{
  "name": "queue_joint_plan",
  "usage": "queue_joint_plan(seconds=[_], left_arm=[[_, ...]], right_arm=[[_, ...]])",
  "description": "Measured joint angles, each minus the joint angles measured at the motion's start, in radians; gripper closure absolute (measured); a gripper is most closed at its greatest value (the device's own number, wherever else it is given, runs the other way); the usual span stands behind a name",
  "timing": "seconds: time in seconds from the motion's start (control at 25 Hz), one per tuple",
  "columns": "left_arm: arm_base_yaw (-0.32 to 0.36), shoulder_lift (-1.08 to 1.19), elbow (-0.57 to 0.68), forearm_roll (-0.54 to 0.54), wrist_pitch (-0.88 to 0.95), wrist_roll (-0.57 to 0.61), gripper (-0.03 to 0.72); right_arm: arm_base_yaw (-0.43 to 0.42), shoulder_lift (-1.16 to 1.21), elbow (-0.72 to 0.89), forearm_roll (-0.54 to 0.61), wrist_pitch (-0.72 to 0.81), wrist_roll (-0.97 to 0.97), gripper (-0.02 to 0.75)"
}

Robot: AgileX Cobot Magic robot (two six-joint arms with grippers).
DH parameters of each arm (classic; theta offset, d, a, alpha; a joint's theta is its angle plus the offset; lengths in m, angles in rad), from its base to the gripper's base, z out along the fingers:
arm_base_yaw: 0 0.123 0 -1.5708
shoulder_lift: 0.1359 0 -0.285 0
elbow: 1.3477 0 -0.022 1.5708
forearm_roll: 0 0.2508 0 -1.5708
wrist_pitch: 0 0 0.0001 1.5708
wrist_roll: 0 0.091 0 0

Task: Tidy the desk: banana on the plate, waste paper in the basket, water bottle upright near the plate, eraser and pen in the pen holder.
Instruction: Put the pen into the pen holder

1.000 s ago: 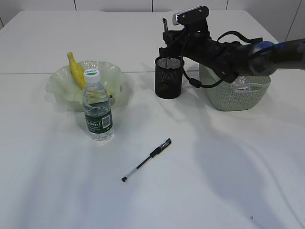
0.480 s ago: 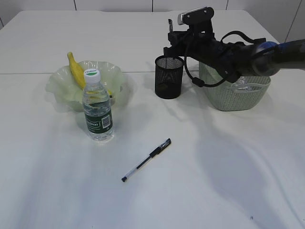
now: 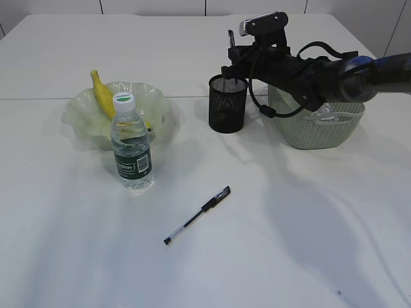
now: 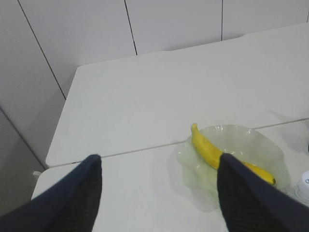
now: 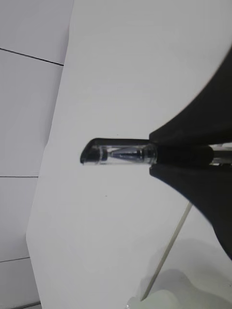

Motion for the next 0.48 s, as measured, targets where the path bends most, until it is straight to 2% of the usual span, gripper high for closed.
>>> queue_joint_plan(seconds=[0.28, 0.48], left_arm=[[0.0, 0.0, 0.0, 0.0, 0.0, 0.0, 0.16], [0.0, 0.0, 0.0, 0.0, 0.0, 0.0, 0.16]], right_arm=[[0.0, 0.0, 0.0, 0.0, 0.008, 0.004, 0.658], [0.0, 0.0, 0.0, 0.0, 0.048, 0.02, 0.585]])
